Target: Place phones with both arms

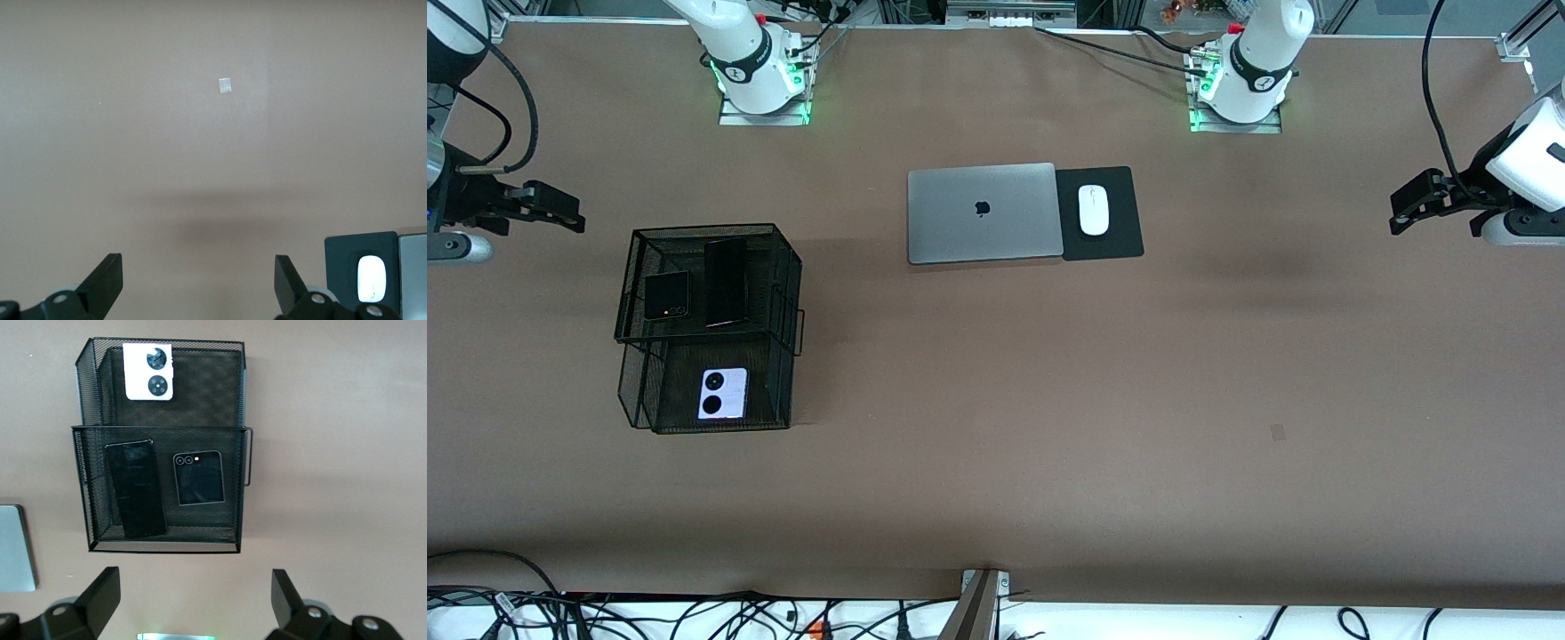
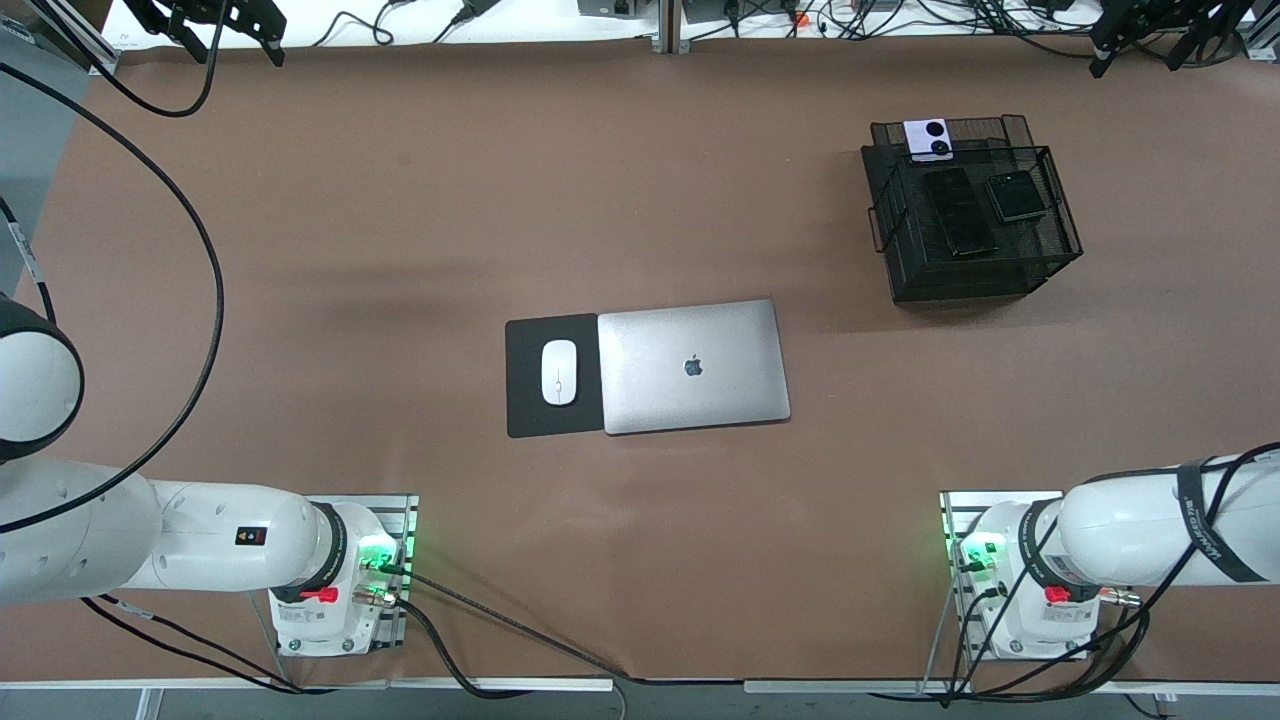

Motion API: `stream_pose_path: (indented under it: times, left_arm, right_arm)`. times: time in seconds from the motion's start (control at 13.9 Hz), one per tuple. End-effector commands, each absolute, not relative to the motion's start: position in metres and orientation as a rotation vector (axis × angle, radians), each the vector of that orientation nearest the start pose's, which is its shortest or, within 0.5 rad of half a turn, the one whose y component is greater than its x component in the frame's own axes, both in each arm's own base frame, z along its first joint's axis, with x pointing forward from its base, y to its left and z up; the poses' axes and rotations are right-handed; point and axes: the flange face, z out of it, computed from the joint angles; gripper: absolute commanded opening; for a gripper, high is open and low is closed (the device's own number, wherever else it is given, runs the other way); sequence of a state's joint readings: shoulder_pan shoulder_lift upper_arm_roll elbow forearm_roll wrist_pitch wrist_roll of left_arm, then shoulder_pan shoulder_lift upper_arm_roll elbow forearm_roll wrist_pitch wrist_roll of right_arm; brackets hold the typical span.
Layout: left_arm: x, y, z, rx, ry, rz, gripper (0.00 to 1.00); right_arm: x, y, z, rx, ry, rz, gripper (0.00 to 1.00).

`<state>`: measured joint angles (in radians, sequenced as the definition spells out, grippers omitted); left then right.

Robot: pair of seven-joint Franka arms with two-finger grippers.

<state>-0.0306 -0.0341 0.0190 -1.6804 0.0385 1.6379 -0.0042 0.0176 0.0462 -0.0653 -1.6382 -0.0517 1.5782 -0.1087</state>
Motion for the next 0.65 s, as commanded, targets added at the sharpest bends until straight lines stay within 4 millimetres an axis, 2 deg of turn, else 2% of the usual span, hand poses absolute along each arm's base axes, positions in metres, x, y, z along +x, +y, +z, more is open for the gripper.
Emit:
stream_pose_path:
  times: [0.0, 0.58]
  left_arm:
    - [0.5495, -0.0031, 0.6035, -3.116, 0.031, 0.019, 1.00]
    - [0.5495, -0.0031, 0.6035, -3.116, 0.024, 0.019, 1.00]
  right_arm:
    - [0.5571, -0.0312, 0.5744, -3.201, -0.075, 0.169, 1.00]
    - [0.5568, -0.0284, 0.5744, -3.191, -0.046, 0.184, 1.00]
